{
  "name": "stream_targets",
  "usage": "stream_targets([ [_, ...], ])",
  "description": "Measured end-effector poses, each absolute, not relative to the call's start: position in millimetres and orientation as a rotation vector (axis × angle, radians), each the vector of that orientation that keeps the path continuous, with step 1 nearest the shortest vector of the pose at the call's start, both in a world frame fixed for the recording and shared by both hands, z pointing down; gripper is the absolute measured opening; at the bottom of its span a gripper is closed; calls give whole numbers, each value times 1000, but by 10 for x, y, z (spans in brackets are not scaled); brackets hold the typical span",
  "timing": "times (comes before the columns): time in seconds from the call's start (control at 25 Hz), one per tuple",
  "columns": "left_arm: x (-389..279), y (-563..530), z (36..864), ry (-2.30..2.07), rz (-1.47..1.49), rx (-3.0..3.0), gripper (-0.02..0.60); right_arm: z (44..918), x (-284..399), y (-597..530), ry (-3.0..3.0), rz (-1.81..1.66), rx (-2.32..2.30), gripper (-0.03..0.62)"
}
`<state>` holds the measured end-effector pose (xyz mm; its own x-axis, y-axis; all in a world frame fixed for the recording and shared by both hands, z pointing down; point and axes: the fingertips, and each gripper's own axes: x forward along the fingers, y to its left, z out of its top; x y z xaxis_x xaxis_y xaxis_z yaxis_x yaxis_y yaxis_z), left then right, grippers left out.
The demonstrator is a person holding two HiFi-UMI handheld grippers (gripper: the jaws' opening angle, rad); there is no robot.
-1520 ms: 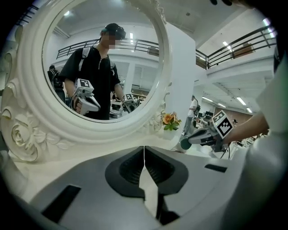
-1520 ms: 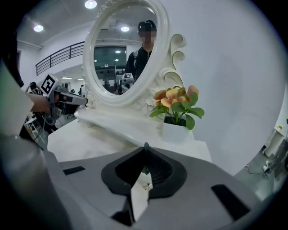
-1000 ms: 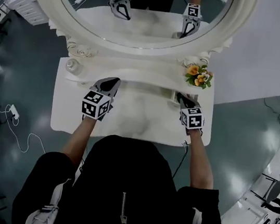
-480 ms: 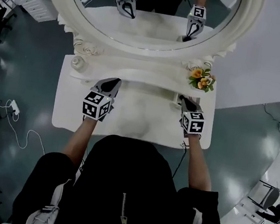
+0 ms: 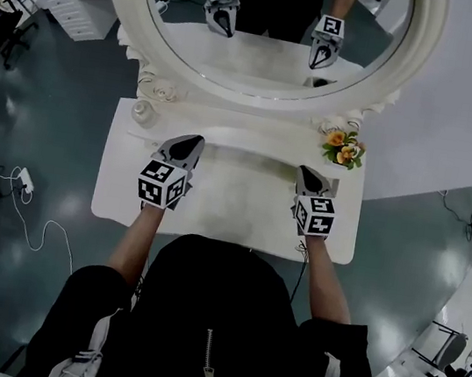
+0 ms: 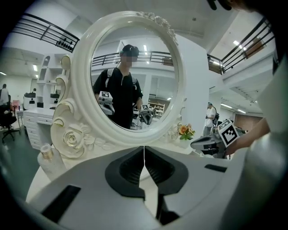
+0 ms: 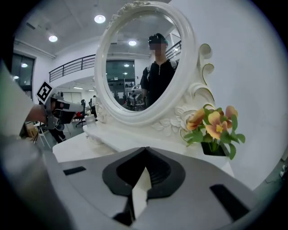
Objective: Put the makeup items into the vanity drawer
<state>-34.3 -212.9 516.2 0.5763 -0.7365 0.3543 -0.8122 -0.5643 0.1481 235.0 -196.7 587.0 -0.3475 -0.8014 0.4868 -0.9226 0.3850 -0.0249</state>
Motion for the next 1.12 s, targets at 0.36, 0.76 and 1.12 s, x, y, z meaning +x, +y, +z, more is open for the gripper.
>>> stream_targets([
  [0.36, -708, -2108, 5033, -1379, 338, 2492, 23, 5056, 1959, -2138, -2444, 264, 1509, 5],
  [0.76, -830, -2046, 5002, -1411, 312, 2471, 23, 4986, 1887, -2132, -2461, 247, 1472, 3],
  [1.12, -782, -2040, 4974, -1401, 305, 2485, 23, 5016, 1927, -2081, -2454, 243, 1474, 3],
])
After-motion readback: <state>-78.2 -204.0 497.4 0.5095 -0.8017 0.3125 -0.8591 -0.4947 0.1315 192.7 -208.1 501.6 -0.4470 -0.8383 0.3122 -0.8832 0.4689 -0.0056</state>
